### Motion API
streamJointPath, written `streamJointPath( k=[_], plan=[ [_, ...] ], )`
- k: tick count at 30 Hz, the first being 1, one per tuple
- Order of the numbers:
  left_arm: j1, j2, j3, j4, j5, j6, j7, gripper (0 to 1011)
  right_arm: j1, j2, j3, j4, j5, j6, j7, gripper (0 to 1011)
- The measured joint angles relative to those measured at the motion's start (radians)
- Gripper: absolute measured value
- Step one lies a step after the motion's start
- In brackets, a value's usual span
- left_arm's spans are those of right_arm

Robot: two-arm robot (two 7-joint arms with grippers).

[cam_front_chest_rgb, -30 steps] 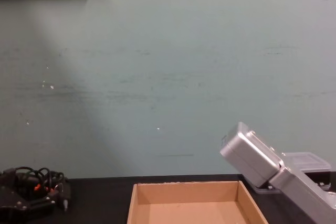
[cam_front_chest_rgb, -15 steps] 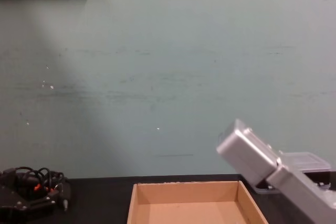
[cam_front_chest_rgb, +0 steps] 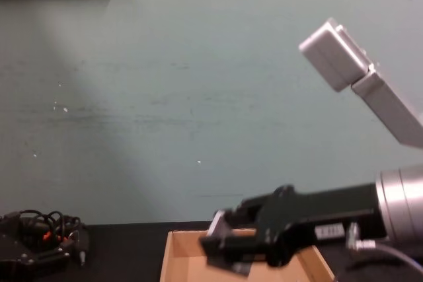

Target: Use one hand to pick up the angle iron from the table and place it into the box.

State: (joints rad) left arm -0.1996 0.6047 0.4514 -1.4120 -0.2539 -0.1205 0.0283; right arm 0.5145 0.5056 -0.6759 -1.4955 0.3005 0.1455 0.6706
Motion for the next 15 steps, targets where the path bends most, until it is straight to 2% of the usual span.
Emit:
streamJointPath(
  k=[4,5,15],
  plan=[
    [0.0,0.0,0.0,0.0,0.0,0.0,0.0,1000,0.039,-0.026,0.018,0.072,-0.016,-0.01,-0.029,468],
    [0.0,0.0,0.0,0.0,0.0,0.0,0.0,1000,0.039,-0.026,0.018,0.072,-0.016,-0.01,-0.029,468],
    [0.0,0.0,0.0,0.0,0.0,0.0,0.0,1000,0.108,-0.11,0.03,0.273,-0.077,-0.028,-0.079,468]
  ],
)
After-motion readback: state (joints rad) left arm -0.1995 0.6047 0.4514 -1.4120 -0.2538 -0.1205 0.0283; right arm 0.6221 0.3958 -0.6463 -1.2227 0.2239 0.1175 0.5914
